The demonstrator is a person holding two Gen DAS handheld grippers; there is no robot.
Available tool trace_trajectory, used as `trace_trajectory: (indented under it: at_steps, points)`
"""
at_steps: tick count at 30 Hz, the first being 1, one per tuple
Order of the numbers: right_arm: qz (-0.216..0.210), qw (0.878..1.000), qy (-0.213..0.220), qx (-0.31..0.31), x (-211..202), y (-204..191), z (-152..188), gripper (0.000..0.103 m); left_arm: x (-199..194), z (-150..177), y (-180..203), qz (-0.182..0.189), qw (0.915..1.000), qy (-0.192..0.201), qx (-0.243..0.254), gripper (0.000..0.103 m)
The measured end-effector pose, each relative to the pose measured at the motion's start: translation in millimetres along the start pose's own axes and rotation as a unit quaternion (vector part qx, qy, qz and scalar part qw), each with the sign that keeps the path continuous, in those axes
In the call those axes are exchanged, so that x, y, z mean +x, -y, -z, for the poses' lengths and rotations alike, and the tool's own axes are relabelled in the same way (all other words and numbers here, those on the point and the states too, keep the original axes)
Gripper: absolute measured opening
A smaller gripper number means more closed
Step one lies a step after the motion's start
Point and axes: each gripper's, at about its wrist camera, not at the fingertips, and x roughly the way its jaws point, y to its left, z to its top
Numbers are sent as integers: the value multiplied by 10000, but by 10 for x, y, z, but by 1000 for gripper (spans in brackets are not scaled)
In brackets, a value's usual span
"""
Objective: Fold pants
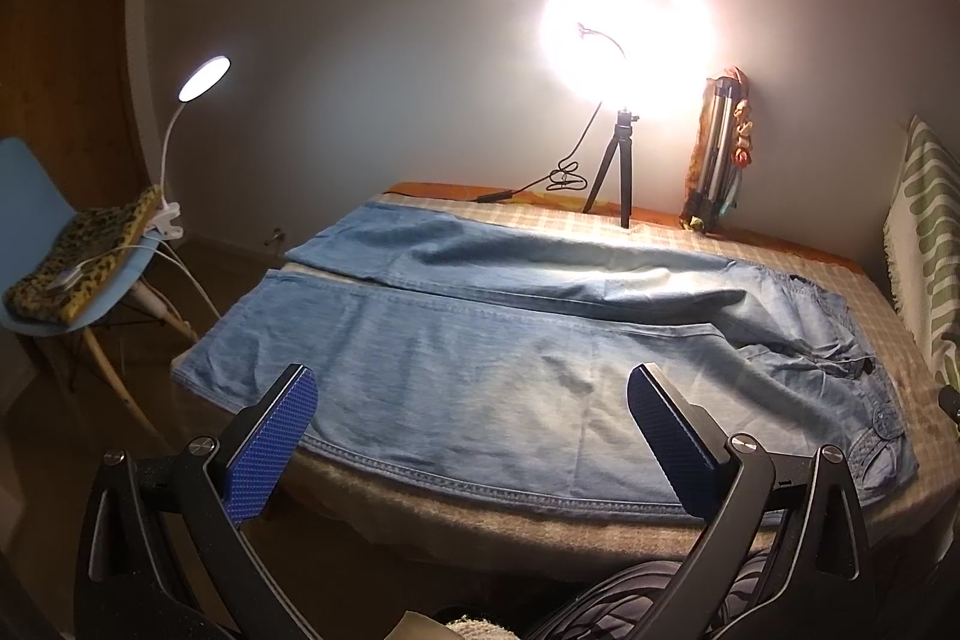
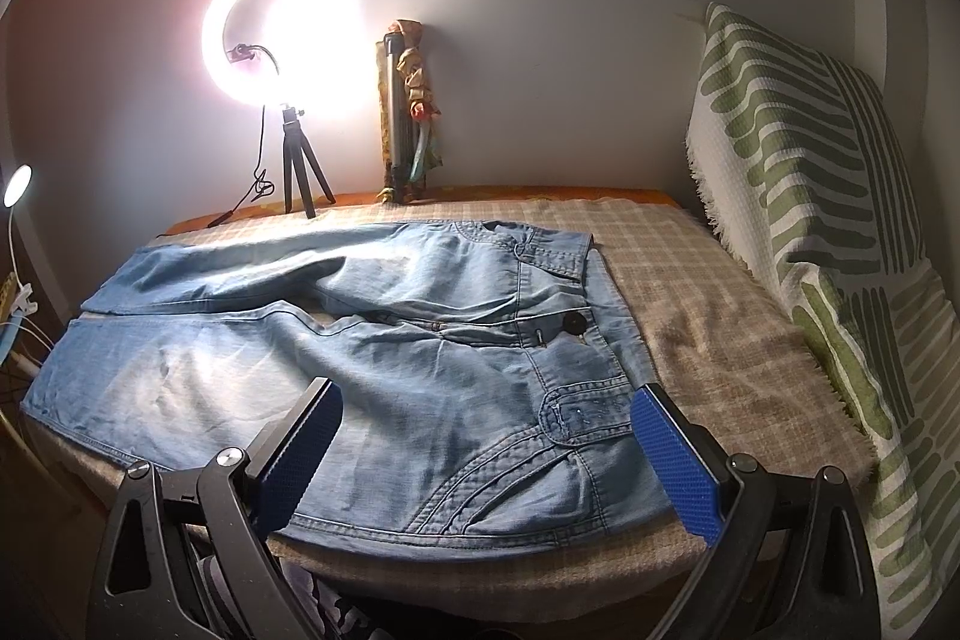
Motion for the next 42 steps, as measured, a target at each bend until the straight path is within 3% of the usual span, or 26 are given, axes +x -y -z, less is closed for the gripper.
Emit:
trace_trajectory:
  at_steps: [28, 42]
  points:
    - [-69, 10000, -38, 12, 38, -22, 14, 98, 17, 9, 45, 36, 10000, -2, 30, 103]
    - [-62, 9998, -83, -159, 145, -96, -49, 98, 168, -1, 16, -124, 9999, -21, 99, 103]
